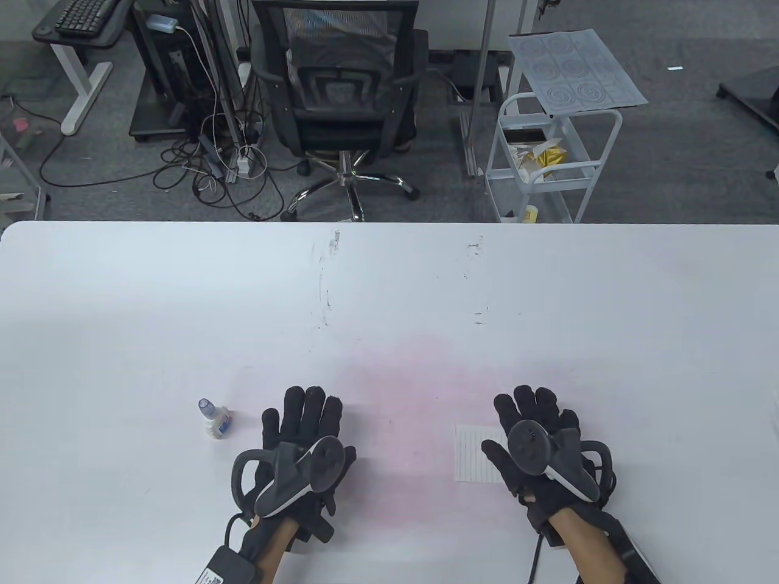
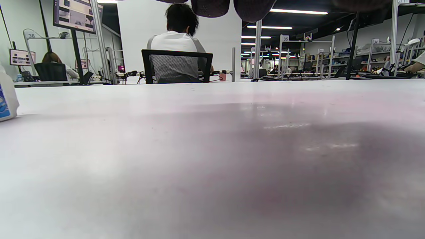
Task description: Brush correction fluid to cover black text
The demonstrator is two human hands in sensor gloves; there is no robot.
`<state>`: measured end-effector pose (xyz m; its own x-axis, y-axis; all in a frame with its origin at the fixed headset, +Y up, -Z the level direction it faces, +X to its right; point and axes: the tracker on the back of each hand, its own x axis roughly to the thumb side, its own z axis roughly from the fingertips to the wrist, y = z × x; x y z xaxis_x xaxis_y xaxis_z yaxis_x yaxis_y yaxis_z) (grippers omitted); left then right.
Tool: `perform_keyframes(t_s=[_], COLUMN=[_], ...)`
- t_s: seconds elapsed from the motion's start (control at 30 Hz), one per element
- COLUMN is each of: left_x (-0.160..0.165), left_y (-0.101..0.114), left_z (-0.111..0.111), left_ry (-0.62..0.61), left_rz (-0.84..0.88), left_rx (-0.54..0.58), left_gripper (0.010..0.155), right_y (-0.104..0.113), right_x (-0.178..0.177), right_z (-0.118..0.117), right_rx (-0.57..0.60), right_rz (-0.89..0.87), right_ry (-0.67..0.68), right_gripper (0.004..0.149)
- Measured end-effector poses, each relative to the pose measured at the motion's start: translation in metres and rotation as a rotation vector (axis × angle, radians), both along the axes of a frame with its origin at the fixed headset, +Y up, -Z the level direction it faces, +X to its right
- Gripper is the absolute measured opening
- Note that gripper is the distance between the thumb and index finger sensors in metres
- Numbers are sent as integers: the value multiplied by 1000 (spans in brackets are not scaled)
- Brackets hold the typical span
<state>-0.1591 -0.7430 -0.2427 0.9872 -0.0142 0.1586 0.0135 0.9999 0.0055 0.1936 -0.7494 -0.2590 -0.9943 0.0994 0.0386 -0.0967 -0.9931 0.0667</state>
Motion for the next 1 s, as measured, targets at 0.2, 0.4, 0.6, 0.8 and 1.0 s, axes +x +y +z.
perform_keyframes(t_s=[0.2,0.4,0.6,0.8,1.0], left_x=[-2,-1,0,0,0], left_y=[-1,-3,-3,-2,-2], left_z=[-1,-2,-2,-2,-1], left_ry=[5,2,2,0,-1], left_rz=[1,-14,-20,-15,-15], left_rx=[-5,-16,-22,-19,-19], left_gripper=[78,78,78,78,78], right_y=[-5,-12,-19,-19,-20], right_x=[20,33,22,13,10], right_z=[1,1,-2,1,5], right_rx=[-67,-136,-239,-231,-236], right_rz=[5,-54,56,145,171], right_ry=[-113,-166,-174,-177,-182], right_gripper=[76,77,79,79,78])
